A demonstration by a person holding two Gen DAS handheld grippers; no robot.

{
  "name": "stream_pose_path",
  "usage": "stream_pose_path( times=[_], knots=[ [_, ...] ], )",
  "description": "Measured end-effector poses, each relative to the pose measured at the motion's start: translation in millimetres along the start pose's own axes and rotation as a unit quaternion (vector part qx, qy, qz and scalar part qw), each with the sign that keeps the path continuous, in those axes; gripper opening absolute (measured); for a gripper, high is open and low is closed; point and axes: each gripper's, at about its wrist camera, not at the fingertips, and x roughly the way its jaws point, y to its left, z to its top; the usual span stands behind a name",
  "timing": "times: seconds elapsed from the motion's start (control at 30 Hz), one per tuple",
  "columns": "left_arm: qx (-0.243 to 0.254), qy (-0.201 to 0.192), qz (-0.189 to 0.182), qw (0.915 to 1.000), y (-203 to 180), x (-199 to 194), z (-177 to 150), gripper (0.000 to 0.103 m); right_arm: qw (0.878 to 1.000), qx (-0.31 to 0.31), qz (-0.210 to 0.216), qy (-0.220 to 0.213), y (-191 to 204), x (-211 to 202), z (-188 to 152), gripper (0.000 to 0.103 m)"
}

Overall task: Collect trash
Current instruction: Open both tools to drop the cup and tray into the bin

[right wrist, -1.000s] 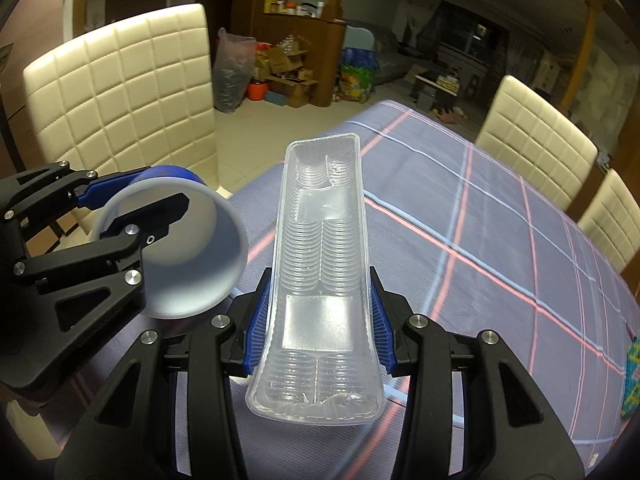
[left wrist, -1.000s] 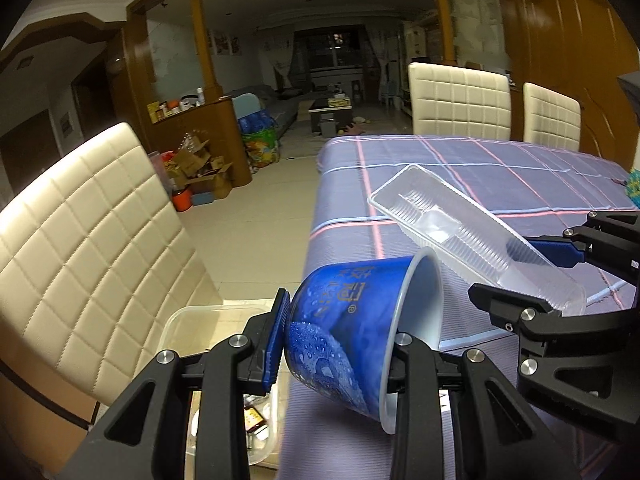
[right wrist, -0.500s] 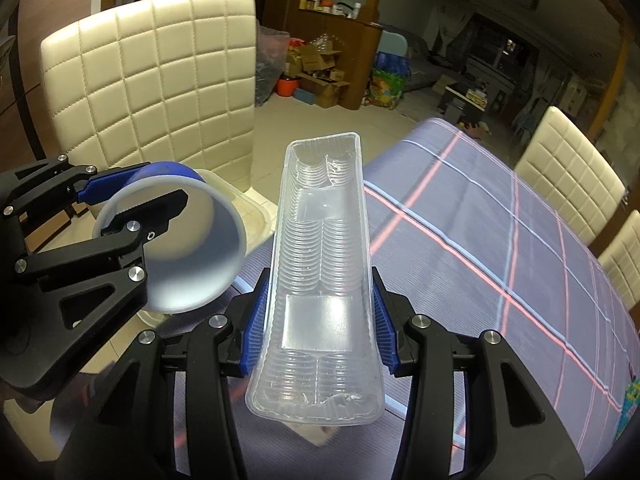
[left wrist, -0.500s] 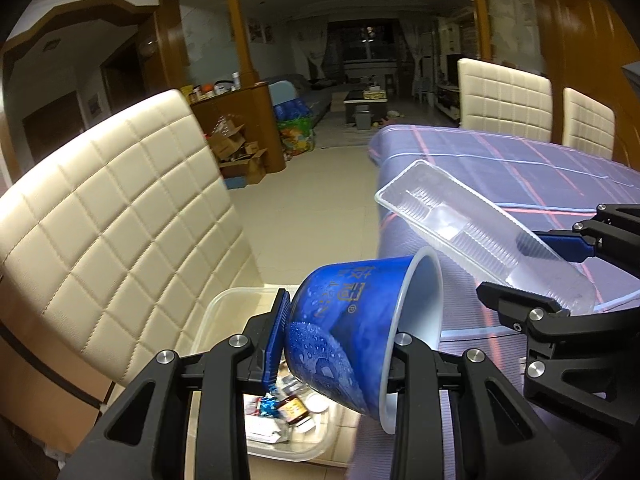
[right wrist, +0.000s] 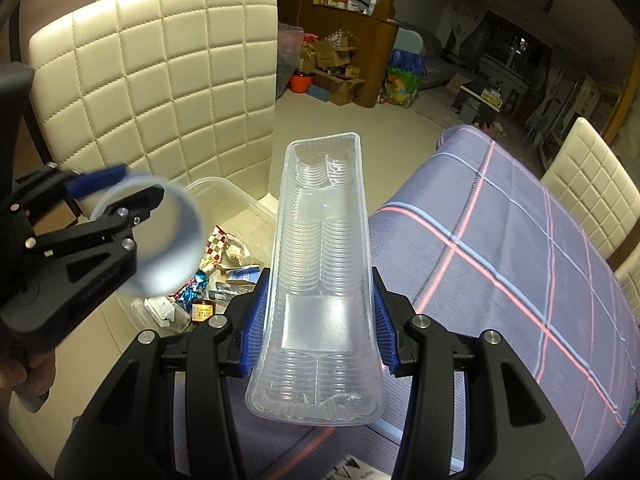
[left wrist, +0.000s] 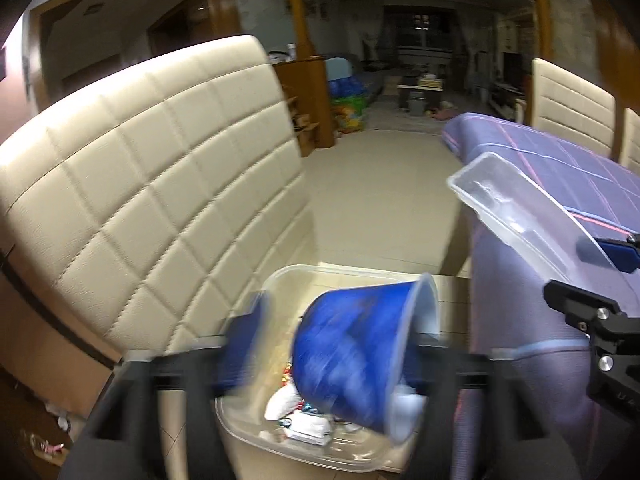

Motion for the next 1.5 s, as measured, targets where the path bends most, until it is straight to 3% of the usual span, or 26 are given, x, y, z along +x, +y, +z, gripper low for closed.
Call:
stream_pose_path(
  times=[0.07, 0.87, 0.93, 1.0, 1.07, 1.5],
  knots=[
    [-0.011, -0.013, 0.008, 0.9998, 6.2, -3.5, -2.4, 0.087, 1.000, 0.000, 0.001, 0.003, 2.7, 4.0, 1.1, 0.047],
    [-0.068, 0.016, 0.050, 0.9963, 87.6, -10.6, -37.6, 0.087, 0.998, -0.063, 0.020, 0.006, 82.9, 32.6, 41.4, 0.052],
    [-0.068, 0.016, 0.052, 0.9962, 90.9, -9.3, -38.8, 0.087, 0.998, -0.062, 0.022, 0.003, 86.2, 33.1, 44.0, 0.057],
    [-0.069, 0.017, 0.055, 0.9959, 93.4, -7.4, -39.1, 0.087, 0.998, -0.059, 0.020, -0.004, 89.6, 32.9, 47.6, 0.074],
    [-0.073, 0.018, 0.055, 0.9957, 95.5, -7.4, -39.8, 0.087, 0.998, -0.055, 0.014, -0.014, 91.3, 30.7, 49.9, 0.081],
    [-0.061, 0.005, 0.032, 0.9976, 66.9, -21.9, -27.3, 0.087, 0.999, -0.042, -0.008, -0.028, 68.0, 14.8, 40.5, 0.089]
  ],
)
